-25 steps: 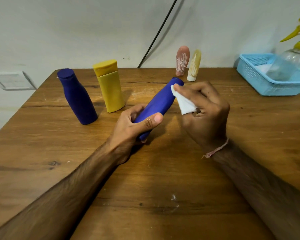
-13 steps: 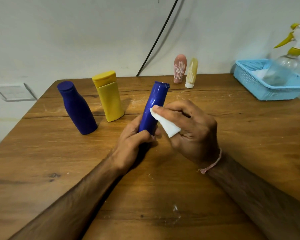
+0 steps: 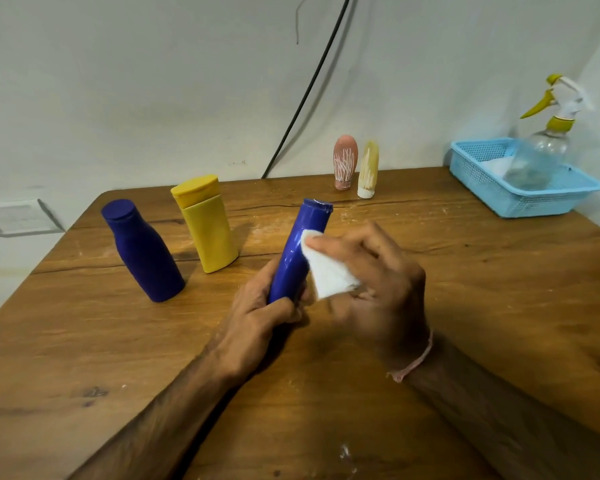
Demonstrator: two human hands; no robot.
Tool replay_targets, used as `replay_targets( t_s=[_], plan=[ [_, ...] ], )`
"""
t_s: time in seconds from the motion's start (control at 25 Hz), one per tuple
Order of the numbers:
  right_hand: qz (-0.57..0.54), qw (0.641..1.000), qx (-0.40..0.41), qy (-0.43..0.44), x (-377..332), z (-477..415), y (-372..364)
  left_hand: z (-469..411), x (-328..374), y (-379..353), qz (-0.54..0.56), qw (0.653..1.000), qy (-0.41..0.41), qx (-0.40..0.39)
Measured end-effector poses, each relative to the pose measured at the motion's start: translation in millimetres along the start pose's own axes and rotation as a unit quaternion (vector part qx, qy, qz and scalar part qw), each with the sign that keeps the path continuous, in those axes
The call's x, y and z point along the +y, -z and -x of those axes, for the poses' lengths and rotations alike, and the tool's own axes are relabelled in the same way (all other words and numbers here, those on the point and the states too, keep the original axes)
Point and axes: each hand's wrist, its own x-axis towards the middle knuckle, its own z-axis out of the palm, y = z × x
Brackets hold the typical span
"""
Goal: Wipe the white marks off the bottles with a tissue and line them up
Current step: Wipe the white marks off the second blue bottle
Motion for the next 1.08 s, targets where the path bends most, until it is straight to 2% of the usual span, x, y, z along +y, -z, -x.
replay_targets(
  t_s=[0.12,0.16,0.32,0.44,0.52,0.6,0.76,0.88,1.0,1.08],
  plan=[
    [-0.037,0.995,-0.074,0.063,-10,7,-4,1,1,-1,0.004,1.000,-0.016,0.026],
    [-0.032,0.997,-0.059,0.047,-8,5,-3,1,1,0,-0.008,0.999,-0.017,0.035],
    [-0.002,0.987,0.104,-0.125,14,-9,3,1,6,4,-0.068,0.996,0.000,0.057],
    [-0.094,0.976,0.094,-0.171,22,-15,6,1,10,9,-0.176,0.982,-0.009,0.073],
    [-0.132,0.977,0.056,-0.159,24,-17,7,0,11,14,-0.244,0.966,-0.013,0.085],
    [-0.119,0.984,0.021,-0.131,25,-16,7,-1,12,16,-0.284,0.954,-0.017,0.094],
    [-0.082,0.993,-0.022,-0.082,25,-17,10,-1,14,15,-0.303,0.946,-0.012,0.113],
    [-0.075,0.996,-0.014,-0.040,27,-17,12,-2,12,18,-0.272,0.954,0.007,0.127],
    [-0.060,0.993,0.017,-0.103,26,-12,5,-1,13,16,-0.275,0.955,0.014,0.115],
    [-0.077,0.990,0.008,-0.122,22,-11,2,-1,13,15,-0.272,0.955,0.016,0.116]
  ],
)
